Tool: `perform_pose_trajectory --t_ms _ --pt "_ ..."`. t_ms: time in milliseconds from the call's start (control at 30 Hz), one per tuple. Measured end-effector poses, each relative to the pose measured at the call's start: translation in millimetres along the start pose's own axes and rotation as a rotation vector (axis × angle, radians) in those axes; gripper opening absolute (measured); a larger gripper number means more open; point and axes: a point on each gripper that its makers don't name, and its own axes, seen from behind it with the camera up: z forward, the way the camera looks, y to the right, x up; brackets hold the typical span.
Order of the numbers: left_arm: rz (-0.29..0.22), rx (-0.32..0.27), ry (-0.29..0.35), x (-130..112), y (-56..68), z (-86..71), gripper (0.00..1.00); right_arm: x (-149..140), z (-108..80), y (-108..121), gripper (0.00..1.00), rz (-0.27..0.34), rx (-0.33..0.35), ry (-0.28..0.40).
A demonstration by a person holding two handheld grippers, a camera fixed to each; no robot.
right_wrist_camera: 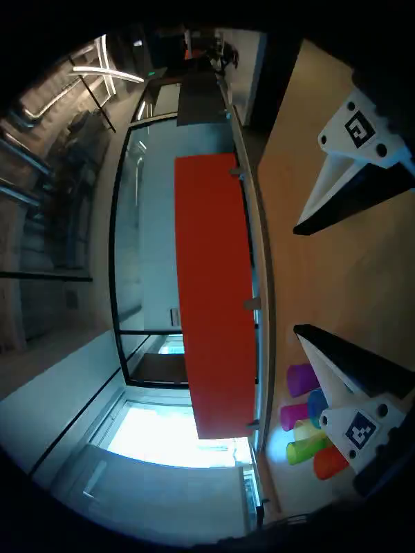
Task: Pour water
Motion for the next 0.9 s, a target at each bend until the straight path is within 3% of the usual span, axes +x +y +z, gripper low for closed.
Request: perform_pose_trajectory --t_ms 567,900 --pt "-0.068 -0.058 -0.002 107 -0.2 19.5 0.99 101 5.9 -21 1.0 -0.136 0.041 -0.039" --pt "-0.109 -0.082 -0.043 143 4.8 33.3 0.99 154 14.2 -35 1.0 -0.164 0.067 -0.039"
